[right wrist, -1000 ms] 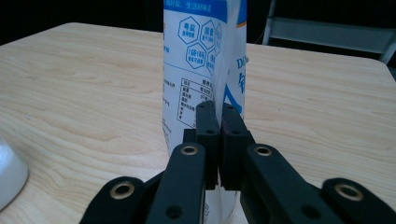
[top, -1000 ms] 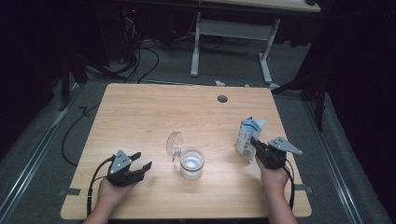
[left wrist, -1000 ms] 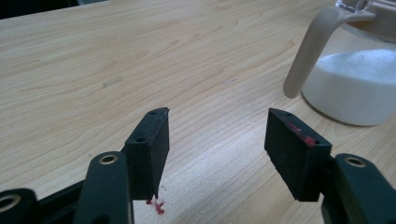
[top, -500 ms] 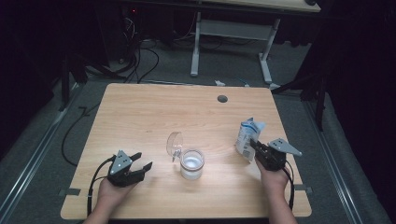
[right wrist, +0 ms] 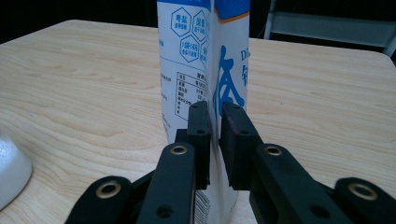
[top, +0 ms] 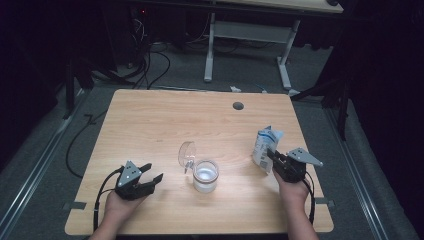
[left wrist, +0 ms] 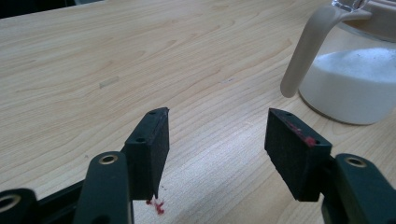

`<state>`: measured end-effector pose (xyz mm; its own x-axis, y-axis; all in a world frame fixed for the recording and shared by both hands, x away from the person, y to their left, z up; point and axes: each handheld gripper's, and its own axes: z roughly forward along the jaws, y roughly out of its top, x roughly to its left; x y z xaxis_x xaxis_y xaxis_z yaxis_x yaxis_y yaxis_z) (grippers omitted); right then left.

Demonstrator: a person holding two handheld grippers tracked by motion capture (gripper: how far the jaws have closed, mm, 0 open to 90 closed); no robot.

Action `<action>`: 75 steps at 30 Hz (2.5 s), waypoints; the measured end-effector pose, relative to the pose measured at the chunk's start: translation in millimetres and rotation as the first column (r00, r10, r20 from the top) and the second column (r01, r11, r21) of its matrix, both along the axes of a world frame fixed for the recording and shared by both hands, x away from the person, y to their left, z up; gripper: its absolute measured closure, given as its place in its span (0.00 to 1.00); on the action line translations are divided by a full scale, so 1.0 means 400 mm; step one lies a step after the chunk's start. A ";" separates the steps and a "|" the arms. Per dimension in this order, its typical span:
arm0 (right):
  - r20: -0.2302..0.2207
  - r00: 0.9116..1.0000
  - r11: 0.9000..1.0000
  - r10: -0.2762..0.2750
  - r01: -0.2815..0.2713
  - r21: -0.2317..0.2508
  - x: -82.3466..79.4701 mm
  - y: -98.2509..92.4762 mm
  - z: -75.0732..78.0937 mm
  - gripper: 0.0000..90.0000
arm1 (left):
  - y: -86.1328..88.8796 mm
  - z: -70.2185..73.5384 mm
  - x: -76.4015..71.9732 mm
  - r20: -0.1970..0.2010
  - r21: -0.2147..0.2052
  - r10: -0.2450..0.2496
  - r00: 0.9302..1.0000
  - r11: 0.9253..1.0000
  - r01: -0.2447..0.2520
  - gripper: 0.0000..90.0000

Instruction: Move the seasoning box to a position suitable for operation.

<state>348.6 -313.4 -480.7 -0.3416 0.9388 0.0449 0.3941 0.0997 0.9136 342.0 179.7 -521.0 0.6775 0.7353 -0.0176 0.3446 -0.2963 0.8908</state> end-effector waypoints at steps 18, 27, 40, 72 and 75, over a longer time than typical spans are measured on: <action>-0.024 1.000 1.000 0.000 0.000 0.003 0.004 0.003 -0.001 0.79 | 0.001 0.000 0.002 -0.002 0.005 0.015 1.000 1.000 -0.015 0.46; -0.037 0.999 1.000 0.000 -0.001 -0.024 -0.009 0.005 -0.002 0.70 | -0.003 -0.001 0.003 -0.009 0.005 0.004 1.000 1.000 -0.004 0.47; -0.055 0.998 0.999 -0.016 0.014 -0.033 -0.066 -0.002 -0.013 0.63 | -0.010 -0.007 0.008 -0.047 0.000 -0.017 0.999 1.000 0.017 0.47; -0.137 0.979 0.978 0.148 -0.166 -0.124 -0.120 0.177 -0.085 0.64 | -0.025 -0.019 0.019 -0.109 -0.004 -0.012 0.994 1.000 0.011 0.46; -0.137 0.978 0.977 0.159 -0.176 -0.122 -0.113 0.200 -0.084 0.66 | -0.026 -0.018 0.016 -0.101 -0.009 -0.012 0.995 1.000 0.012 0.48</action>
